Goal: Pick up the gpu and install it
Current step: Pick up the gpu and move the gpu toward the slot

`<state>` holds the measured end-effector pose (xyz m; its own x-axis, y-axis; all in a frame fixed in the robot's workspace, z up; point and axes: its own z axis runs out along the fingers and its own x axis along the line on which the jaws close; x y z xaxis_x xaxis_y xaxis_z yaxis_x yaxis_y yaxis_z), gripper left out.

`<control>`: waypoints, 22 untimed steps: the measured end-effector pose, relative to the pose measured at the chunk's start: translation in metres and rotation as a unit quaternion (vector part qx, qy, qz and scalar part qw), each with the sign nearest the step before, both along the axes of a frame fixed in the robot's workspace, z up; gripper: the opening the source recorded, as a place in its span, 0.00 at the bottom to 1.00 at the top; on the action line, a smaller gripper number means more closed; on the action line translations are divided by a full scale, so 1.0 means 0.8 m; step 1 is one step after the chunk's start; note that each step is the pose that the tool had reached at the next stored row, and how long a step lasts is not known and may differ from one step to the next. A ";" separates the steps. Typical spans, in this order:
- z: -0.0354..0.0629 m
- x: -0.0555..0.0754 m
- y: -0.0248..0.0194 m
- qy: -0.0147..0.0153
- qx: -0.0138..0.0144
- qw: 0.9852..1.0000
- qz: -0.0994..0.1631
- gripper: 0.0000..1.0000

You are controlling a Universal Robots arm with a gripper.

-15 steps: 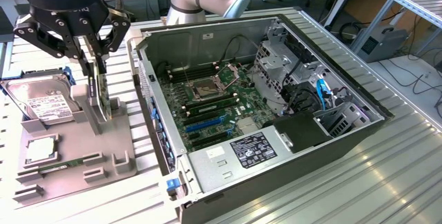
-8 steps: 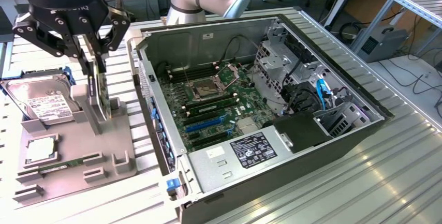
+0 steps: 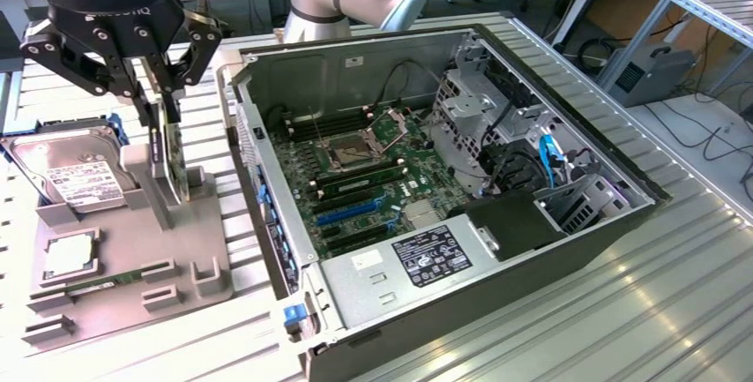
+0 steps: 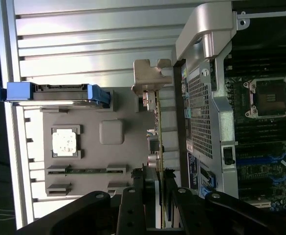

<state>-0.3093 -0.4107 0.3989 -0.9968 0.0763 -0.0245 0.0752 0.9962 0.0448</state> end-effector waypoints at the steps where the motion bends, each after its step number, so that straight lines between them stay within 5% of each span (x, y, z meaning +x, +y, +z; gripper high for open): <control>1: 0.000 0.000 0.0000 0.000 0.000 1.000 0.000 0.27; 22: 0.006 0.000 0.0000 0.000 0.001 1.000 0.000 0.27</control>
